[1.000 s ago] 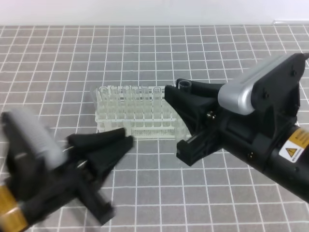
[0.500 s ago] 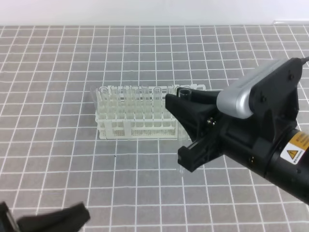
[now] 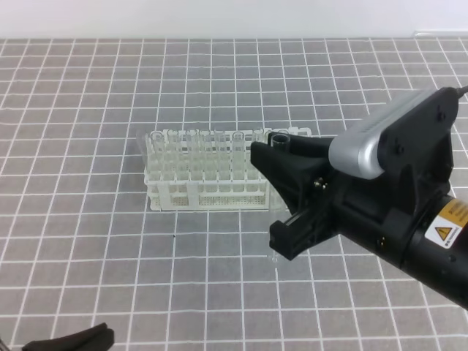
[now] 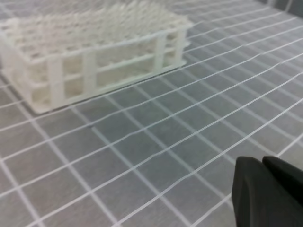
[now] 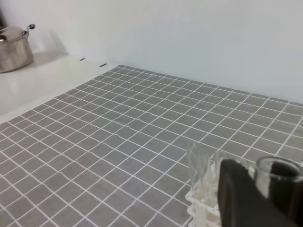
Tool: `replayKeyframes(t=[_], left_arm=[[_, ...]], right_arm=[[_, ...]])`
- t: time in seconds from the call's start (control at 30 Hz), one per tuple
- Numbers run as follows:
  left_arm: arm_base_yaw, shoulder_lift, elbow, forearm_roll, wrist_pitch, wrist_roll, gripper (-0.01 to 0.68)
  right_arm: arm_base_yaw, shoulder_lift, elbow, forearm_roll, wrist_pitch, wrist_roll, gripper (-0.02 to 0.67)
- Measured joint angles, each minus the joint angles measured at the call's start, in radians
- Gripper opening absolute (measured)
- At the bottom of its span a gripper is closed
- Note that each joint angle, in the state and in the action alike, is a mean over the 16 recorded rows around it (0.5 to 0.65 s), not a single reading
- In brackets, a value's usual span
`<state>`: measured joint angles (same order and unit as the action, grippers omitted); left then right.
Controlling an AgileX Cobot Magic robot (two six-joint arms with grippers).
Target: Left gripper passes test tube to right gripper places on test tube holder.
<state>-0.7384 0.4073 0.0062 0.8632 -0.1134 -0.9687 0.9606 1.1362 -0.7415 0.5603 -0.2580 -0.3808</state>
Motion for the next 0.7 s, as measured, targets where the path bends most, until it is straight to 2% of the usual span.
replayKeyframes(t=[0.3,0.7], left_arm=[[0.000,0.000,0.001,0.004,0.125,0.002,-0.001],[0.001,0.001,0.005,0.005,0.172,0.002,-0.001]], right_arm=[[0.000,0.000,0.000,0.000,0.014,-0.003,0.097],[0.000,0.000,0.000,0.000,0.024,-0.036,0.097]])
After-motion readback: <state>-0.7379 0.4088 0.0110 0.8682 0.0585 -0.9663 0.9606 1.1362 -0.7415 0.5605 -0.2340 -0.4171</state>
